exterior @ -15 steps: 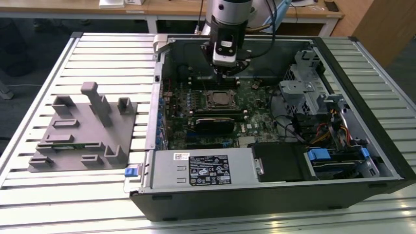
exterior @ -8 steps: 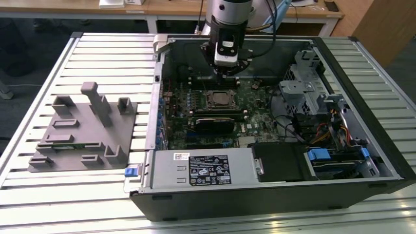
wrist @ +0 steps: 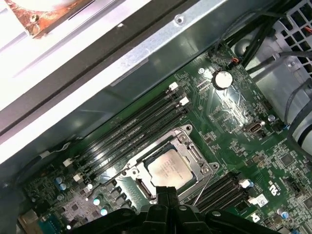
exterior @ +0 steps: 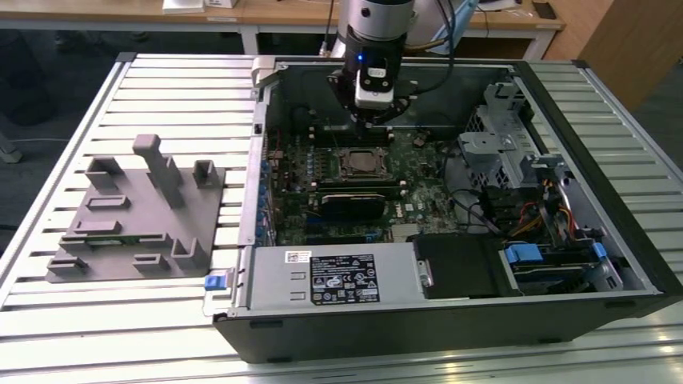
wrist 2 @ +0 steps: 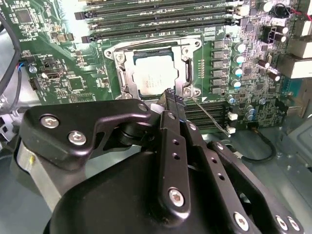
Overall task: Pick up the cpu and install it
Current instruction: 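Install the first cpu locking lever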
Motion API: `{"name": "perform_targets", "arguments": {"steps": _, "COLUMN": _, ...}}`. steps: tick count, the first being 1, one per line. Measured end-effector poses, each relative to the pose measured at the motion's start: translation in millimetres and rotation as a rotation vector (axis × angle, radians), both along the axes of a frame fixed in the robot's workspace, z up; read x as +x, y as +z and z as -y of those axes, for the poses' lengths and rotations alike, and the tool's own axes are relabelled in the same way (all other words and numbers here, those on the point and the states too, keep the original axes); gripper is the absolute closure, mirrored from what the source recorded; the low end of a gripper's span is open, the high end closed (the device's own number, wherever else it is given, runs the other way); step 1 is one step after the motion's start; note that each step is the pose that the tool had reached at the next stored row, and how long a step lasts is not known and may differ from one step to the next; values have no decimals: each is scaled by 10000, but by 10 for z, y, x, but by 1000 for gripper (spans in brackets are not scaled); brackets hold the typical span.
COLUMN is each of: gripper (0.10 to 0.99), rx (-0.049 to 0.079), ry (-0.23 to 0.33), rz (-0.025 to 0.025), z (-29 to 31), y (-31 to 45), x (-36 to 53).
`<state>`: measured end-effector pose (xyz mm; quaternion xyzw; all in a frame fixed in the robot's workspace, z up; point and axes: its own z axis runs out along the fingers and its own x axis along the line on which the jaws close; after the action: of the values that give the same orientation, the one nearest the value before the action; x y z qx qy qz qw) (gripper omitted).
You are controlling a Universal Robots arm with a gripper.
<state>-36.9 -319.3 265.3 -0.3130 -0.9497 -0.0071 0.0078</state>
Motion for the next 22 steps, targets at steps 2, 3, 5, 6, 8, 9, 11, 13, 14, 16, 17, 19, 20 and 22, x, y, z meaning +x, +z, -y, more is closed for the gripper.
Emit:
{"name": "perform_targets", "arguments": {"steps": 2, "gripper": 969, "rx": 0, "ry": 111, "rz": 1, "z": 0, "y": 0, "x": 0}}
{"name": "perform_targets", "arguments": {"steps": 3, "gripper": 969, "rx": 0, "ry": 167, "rz": 0, "z": 0, "y": 0, "x": 0}}
{"name": "perform_targets", "arguments": {"steps": 5, "gripper": 969, "rx": 0, "ry": 283, "rz": 0, "z": 0, "y": 0, "x": 0}}
{"name": "perform_targets", "arguments": {"steps": 6, "gripper": 969, "rx": 0, "ry": 341, "rz": 0, "z": 0, "y": 0, "x": 0}}
{"name": "perform_targets", "arguments": {"steps": 8, "gripper": 969, "rx": 0, "ry": 467, "rz": 0, "z": 0, "y": 0, "x": 0}}
{"name": "perform_targets", "arguments": {"steps": 9, "gripper": 969, "rx": 0, "ry": 528, "rz": 0, "z": 0, "y": 0, "x": 0}}
{"name": "perform_targets", "arguments": {"steps": 11, "gripper": 969, "rx": 0, "ry": 653, "rz": 1, "z": 0, "y": 0, "x": 0}}
{"name": "perform_targets", "arguments": {"steps": 13, "gripper": 969, "rx": -1, "ry": 777, "rz": 0, "z": 0, "y": 0, "x": 0}}
{"name": "perform_targets", "arguments": {"steps": 14, "gripper": 969, "rx": 0, "ry": 834, "rz": 0, "z": 0, "y": 0, "x": 0}}
{"name": "perform_targets", "arguments": {"steps": 16, "gripper": 969, "rx": 0, "ry": 939, "rz": 1, "z": 0, "y": 0, "x": 0}}
{"name": "perform_targets", "arguments": {"steps": 17, "gripper": 969, "rx": 0, "ry": 1000, "rz": 0, "z": 0, "y": 0, "x": 0}}
{"name": "perform_targets", "arguments": {"steps": 19, "gripper": 969, "rx": 0, "ry": 1139, "rz": 1, "z": 0, "y": 0, "x": 0}}
{"name": "perform_targets", "arguments": {"steps": 20, "gripper": 969, "rx": 0, "ry": 1217, "rz": 0, "z": 0, "y": 0, "x": 0}}
{"name": "perform_targets", "arguments": {"steps": 22, "gripper": 969, "rx": 0, "ry": 1376, "rz": 0, "z": 0, "y": 0, "x": 0}}
